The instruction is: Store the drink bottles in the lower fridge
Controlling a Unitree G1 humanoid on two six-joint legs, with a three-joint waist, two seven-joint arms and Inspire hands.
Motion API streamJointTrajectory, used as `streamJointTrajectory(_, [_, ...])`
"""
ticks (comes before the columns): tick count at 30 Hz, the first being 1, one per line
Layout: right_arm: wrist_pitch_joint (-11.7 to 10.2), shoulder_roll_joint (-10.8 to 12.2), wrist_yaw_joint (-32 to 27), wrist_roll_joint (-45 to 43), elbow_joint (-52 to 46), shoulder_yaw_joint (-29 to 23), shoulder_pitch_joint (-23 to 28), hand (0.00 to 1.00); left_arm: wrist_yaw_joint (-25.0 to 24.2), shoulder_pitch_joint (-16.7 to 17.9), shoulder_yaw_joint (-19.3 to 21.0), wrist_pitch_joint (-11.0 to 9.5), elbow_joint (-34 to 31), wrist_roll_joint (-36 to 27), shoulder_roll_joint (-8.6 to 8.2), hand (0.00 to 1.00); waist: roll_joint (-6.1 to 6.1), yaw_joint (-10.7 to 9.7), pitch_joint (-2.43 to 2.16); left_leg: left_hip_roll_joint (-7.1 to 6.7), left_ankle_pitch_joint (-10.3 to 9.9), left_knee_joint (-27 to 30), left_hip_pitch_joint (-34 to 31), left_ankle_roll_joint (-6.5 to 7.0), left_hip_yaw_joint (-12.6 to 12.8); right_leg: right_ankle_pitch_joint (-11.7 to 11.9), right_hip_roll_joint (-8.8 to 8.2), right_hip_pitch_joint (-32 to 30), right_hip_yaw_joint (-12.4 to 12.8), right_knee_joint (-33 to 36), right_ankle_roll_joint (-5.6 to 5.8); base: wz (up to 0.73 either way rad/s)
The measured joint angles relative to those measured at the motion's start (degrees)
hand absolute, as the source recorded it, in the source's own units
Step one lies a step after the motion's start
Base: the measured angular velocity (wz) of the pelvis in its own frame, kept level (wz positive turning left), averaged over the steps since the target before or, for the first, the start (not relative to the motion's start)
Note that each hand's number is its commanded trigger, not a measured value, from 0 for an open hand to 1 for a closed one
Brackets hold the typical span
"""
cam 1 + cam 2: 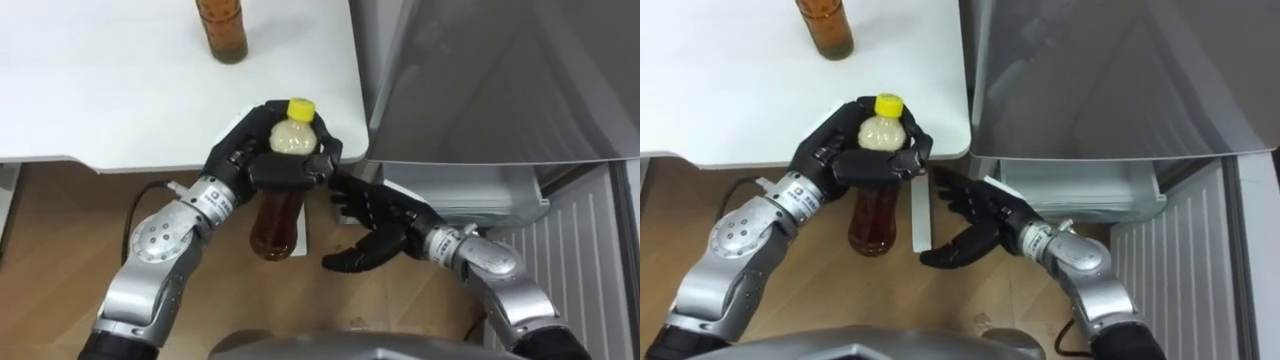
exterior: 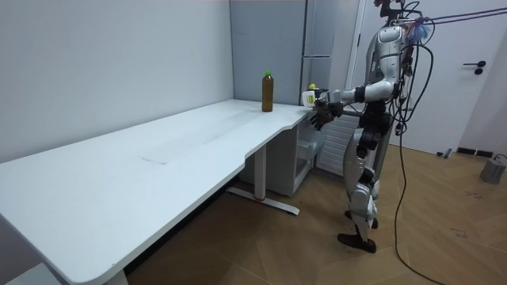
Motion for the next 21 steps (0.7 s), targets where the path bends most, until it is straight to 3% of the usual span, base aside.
streamJointTrajectory(8, [0.09, 0.50, 6.24, 6.24, -0.01, 1.23, -0.25, 0.00, -0.21, -0.01, -1.74, 0.00, 2.19, 0.73, 0.22, 1.00, 0.02, -0.02, 0.17, -0.01, 0.00, 0.03, -0.30, 0.00, -0.16, 0.00, -0.02, -0.08, -0.58, -0.02, 0.00, 0.01])
streamJointTrajectory(16, [0.54, 0.33, 7.46, 16.97, 0.18, 4.16, -0.03, 0.00, 0.54, 0.00, -4.08, -0.06, 2.33, 0.74, 0.05, 1.00, 0.28, 0.34, 0.44, 0.08, 0.00, 0.58, -1.11, 0.00, -0.23, 0.03, 0.03, -0.85, -0.22, 0.41, -0.05, -0.01])
streamJointTrajectory(21, [0.47, -0.18, 7.58, 22.09, 0.86, 7.31, -0.20, 0.00, 0.71, -0.01, -5.26, -1.73, 2.34, 0.74, 0.57, 1.00, 0.27, 0.25, 0.51, 0.00, 0.00, 0.56, -0.93, 0.00, -0.17, 0.04, 0.00, -0.84, 0.24, 0.68, -0.04, -0.02])
